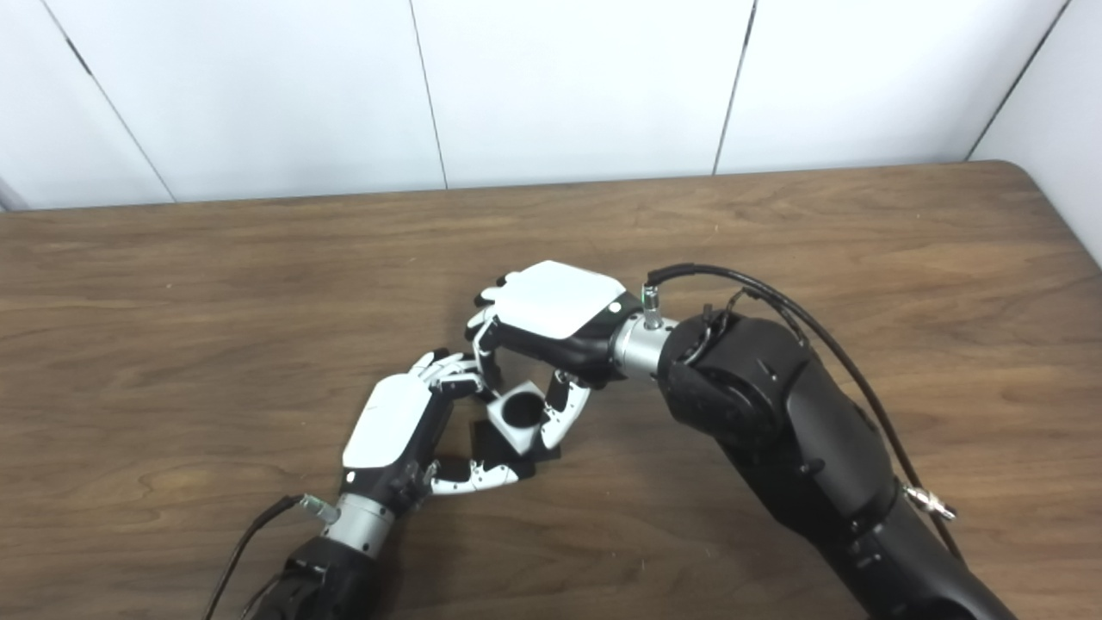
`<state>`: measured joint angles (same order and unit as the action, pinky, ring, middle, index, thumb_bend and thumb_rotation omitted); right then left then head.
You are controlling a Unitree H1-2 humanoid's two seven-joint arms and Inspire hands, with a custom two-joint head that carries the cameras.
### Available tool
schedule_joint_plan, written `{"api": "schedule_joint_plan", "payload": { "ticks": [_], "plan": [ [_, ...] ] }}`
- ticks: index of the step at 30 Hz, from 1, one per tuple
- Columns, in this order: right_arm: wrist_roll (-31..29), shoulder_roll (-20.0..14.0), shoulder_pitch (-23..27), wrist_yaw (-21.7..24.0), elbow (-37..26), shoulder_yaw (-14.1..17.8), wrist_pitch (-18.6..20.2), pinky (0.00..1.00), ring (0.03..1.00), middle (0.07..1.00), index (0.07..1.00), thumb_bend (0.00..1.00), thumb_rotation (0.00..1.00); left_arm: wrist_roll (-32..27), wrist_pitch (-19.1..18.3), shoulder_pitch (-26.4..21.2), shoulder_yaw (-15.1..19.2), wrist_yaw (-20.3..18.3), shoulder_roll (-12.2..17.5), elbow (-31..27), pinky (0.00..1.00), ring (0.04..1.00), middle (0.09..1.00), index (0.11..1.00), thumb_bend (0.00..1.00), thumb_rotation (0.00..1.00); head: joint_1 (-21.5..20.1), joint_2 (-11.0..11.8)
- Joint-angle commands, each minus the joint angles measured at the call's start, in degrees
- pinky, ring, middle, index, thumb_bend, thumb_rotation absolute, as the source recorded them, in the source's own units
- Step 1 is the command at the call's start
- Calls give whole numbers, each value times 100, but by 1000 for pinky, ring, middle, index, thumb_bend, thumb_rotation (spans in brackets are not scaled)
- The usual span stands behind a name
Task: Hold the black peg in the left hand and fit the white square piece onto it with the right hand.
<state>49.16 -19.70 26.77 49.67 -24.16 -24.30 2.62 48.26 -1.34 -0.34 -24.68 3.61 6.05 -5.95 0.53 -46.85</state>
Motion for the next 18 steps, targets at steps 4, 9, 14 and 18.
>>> {"api": "schedule_joint_plan", "payload": {
  "ticks": [4,9,14,18],
  "plan": [
    [12,-11,197,-43,-177,89,32,1000,988,906,690,1000,261,47,-28,-5,-61,-104,-8,93,943,850,785,487,522,50,3,-1],
    [-5,-48,209,75,-242,138,136,1000,1000,931,718,1000,275,69,1,-15,-66,-70,6,115,938,845,781,487,522,50,-30,-9],
    [-52,-149,185,140,-347,214,193,1000,1000,933,730,1000,285,102,14,-19,-70,-27,7,135,937,841,777,487,522,51,-39,-8],
    [-128,-272,101,192,-519,387,283,1000,1000,931,732,1000,297,78,24,-23,-71,-21,6,138,933,842,778,486,523,50,-36,-5]
  ]
}}
